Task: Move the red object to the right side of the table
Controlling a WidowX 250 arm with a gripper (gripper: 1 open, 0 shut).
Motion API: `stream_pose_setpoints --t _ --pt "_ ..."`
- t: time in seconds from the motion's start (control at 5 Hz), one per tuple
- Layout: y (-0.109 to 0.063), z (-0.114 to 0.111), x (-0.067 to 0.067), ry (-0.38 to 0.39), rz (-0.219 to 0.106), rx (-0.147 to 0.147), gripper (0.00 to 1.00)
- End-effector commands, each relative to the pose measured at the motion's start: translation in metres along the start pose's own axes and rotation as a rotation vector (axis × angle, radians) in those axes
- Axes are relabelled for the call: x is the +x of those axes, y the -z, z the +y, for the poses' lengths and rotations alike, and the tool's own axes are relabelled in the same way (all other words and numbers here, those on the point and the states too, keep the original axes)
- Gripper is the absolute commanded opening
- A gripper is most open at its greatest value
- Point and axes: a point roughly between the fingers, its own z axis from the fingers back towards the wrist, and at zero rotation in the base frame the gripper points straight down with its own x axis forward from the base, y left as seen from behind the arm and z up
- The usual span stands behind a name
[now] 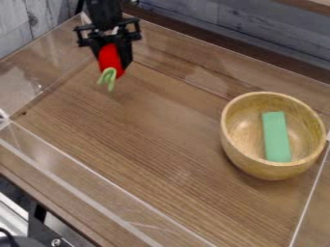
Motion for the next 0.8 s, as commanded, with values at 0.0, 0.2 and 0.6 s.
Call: stream_pose_setpoints --t 0.0,0.2,0.6 --pt "-0.023 -0.017 0.008 0.018 -0.08 0.007 0.0" --pt "-0.021 -0.023 0.012 0.031 -0.078 0.011 0.0" --pt "-0.011 -0.045 0.013 0.038 -0.078 0.012 0.0"
